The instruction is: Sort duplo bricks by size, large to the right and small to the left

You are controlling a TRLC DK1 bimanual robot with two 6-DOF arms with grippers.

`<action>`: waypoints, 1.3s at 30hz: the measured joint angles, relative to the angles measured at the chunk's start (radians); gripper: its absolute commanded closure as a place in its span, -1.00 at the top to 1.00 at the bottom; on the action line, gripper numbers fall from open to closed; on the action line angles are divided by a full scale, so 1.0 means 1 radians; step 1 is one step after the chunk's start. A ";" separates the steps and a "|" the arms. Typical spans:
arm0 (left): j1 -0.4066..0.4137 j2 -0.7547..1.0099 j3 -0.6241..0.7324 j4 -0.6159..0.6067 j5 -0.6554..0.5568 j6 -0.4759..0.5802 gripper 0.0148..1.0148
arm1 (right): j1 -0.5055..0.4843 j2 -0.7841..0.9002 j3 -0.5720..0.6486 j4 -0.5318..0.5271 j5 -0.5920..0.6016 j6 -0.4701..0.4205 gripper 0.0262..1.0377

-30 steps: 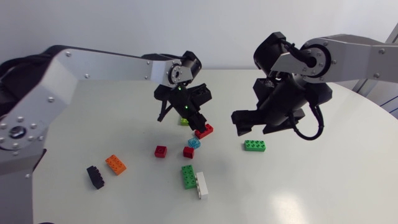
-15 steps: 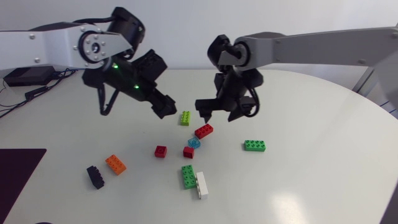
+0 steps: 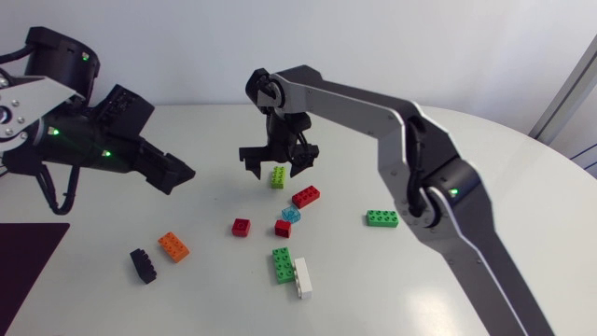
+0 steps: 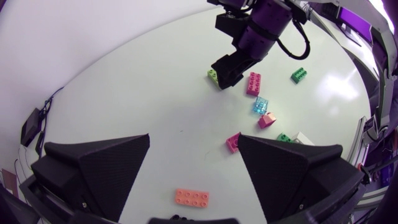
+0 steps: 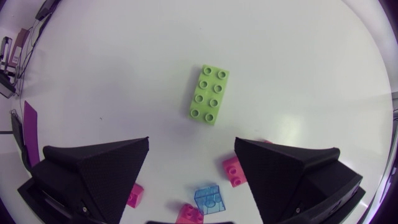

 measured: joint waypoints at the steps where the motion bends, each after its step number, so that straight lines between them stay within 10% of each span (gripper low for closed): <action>1: 0.010 -0.010 -0.013 0.000 0.003 0.002 0.94 | -0.002 0.039 0.066 -0.030 0.006 0.003 0.85; 21: 0.051 -0.027 -0.111 0.068 0.049 0.025 0.94 | -0.007 0.193 0.265 -0.126 0.018 0.023 0.37; 25: 0.051 -0.027 -0.118 0.068 0.049 0.025 0.94 | -0.010 0.193 0.261 -0.197 0.018 0.022 0.77; 39: -0.008 -0.031 -0.127 0.069 0.049 0.023 0.94 | -0.052 -0.164 -0.391 0.011 0.018 0.021 0.91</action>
